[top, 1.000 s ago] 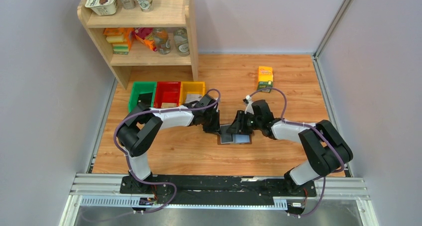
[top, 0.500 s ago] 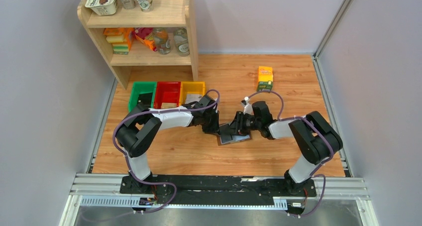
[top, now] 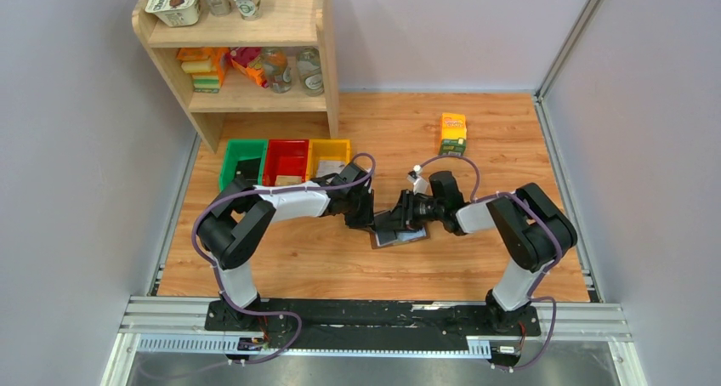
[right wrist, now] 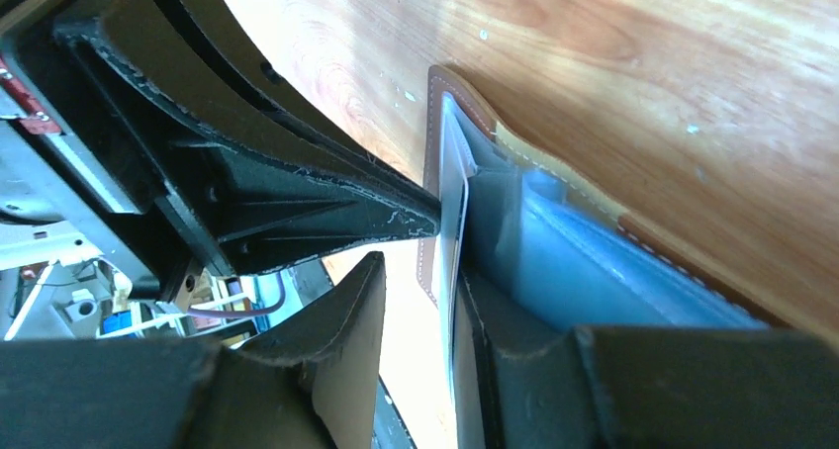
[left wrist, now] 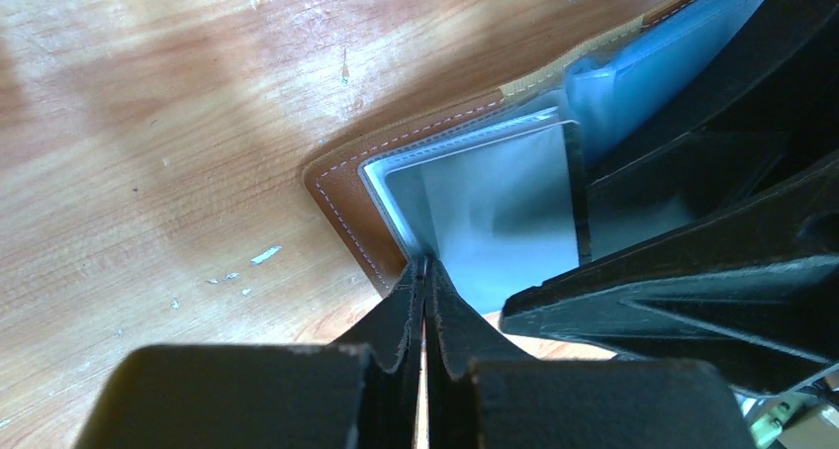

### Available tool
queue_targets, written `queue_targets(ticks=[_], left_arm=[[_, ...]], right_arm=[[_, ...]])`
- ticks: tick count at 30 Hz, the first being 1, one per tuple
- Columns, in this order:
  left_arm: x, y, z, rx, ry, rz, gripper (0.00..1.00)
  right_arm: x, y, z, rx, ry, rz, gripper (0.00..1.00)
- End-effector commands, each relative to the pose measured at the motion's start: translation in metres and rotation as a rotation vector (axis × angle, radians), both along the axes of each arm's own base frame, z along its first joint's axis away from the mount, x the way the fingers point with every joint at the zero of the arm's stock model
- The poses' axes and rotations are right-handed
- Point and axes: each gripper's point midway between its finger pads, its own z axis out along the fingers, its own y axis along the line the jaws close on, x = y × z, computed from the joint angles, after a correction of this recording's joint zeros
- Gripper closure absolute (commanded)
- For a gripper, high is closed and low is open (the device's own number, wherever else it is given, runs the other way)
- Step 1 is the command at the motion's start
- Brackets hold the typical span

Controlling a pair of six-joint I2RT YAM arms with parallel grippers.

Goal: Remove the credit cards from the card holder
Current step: Remove the credit card from the card holder.

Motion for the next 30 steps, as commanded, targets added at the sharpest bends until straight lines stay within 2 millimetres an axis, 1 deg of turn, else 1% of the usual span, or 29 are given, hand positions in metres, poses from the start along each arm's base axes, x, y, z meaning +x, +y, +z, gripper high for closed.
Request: queue_targets(ticks=[1,5,7,9,11,17,24,26,28,29,30], left_arm=[[-0.019,0.038,-0.031,0.179,0.049,0.001,0.98],[-0.019,0.039,-0.031,0.181,0.050,0.003,0.99],[-0.019,0.039,-0.032,0.182,0.050,0.003,0.99],[-0.019,0.039,-0.033,0.186,0.053,0.001,0.99],[-0.019,0.038,-0.033,0.186,0.053,0.000,0.99],[-0.019,0.038,-0.031,0.184,0.050,-0.001,0.99],[-0.016,0.036,-0.023,0.166,0.026,-0.001,0.99],[-0.015,0.036,-0.020,0.159,0.016,0.002,0.99],[-0.013,0.034,-0.013,0.138,-0.003,0.001,0.99],[-0.011,0.030,-0.004,0.113,-0.023,0.005,0.97],[-0.009,0.029,0.000,0.101,-0.031,0.011,0.96]], right_arm=[[0.002,-0.005,0.028,0.108,-0.045,0.014,0.69],[0.004,-0.013,0.032,0.119,-0.056,0.008,0.74],[0.004,-0.016,0.032,0.122,-0.056,0.004,0.75],[0.004,-0.020,0.031,0.125,-0.056,-0.003,0.79],[0.005,-0.023,0.031,0.128,-0.054,-0.008,0.80],[0.009,-0.037,0.028,0.095,-0.060,-0.039,0.91],[0.012,-0.057,0.020,-0.069,-0.104,-0.089,0.96],[0.014,-0.066,0.019,-0.136,-0.120,-0.121,0.98],[0.012,-0.073,0.025,-0.194,-0.149,-0.140,1.00],[0.010,-0.077,0.026,-0.234,-0.152,-0.145,1.00],[0.010,-0.078,0.031,-0.271,-0.188,-0.144,1.00]])
